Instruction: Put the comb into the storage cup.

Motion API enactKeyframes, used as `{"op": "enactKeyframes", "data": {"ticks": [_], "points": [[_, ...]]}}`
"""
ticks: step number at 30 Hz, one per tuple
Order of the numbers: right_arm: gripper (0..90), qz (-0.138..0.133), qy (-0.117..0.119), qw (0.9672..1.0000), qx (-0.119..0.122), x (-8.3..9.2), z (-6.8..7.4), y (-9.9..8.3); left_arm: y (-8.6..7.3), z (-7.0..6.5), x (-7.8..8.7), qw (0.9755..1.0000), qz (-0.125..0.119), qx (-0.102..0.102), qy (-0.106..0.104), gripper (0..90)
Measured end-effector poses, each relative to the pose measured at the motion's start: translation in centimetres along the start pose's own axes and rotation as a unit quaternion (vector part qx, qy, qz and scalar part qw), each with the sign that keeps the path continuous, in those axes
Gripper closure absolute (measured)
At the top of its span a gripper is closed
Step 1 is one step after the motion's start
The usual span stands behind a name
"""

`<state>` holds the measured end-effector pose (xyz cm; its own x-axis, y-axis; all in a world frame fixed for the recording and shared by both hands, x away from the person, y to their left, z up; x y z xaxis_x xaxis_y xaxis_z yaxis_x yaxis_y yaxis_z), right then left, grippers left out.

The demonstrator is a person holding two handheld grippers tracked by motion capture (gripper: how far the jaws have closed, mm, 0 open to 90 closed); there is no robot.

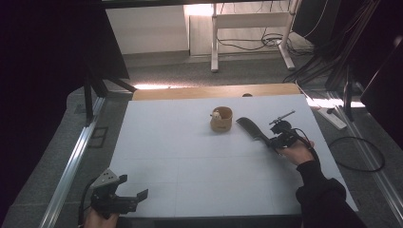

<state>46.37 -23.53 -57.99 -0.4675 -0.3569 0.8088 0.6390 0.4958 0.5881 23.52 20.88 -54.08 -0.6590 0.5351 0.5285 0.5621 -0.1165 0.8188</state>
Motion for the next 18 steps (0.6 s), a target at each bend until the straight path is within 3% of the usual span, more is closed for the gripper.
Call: {"op": "enactKeyframes", "data": {"ticks": [8,18], "points": [[72.6,-0.018,-0.001,0.9998,-0.002,0.7,-0.1,0.3,0.1,-0.3,0.0,1.0000,-0.005,-0.005,-0.003,0.1],[72.6,-0.044,0.002,0.9990,-0.001,1.9,0.0,0.6,0.3,-0.7,-0.2,0.9995,-0.010,-0.030,-0.007,0.4]]}}
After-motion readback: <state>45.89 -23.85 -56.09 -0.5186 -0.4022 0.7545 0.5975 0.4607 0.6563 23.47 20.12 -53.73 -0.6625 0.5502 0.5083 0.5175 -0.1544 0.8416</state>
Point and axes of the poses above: each handheld gripper's, and its own axes: x roughly backward along the jaws, y roughly out of its top, z roughly to its left, the point moved 10 cm from there along -x, roughly forward along the jaws, and after that the axes turned 9 degrees about -z, right-handed, at the moved point
